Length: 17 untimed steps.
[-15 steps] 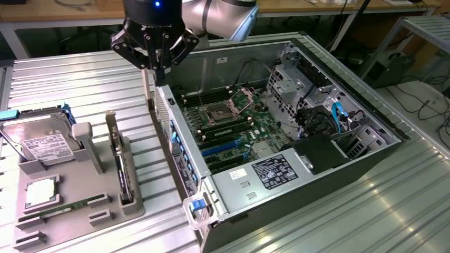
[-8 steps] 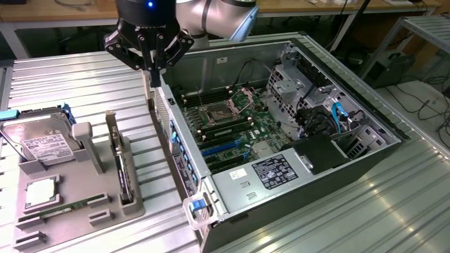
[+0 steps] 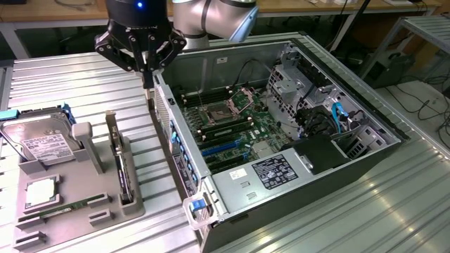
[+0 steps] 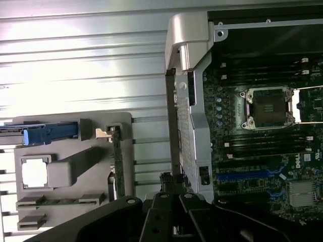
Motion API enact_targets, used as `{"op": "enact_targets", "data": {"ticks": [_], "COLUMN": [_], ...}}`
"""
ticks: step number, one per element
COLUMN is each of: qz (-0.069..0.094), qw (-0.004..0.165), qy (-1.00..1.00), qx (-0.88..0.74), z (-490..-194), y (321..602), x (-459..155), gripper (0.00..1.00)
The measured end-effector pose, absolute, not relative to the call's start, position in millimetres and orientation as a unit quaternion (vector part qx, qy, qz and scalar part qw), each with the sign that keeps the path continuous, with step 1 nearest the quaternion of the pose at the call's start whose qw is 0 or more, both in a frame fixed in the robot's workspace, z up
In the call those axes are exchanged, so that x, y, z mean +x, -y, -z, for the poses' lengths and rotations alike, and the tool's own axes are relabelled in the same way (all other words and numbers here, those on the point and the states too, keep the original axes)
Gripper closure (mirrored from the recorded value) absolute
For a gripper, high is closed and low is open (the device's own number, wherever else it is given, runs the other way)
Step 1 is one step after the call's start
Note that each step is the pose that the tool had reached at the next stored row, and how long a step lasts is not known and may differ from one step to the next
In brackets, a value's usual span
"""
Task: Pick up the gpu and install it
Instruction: 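Reach for the gpu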
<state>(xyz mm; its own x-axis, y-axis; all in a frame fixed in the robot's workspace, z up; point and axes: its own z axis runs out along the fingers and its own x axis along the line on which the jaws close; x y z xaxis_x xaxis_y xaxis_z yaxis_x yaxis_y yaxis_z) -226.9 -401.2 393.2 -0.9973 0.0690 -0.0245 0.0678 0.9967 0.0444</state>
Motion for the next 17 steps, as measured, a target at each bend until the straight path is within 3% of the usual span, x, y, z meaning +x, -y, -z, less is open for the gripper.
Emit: {"op": "enact_targets", "data": {"ticks": [17], "qz": [-0.022], "qw": [0.013], "qy": [-0.999], "qx": [0.033], "z": [-393], "y": [402], "x": [-247], "gripper": [0.89]}}
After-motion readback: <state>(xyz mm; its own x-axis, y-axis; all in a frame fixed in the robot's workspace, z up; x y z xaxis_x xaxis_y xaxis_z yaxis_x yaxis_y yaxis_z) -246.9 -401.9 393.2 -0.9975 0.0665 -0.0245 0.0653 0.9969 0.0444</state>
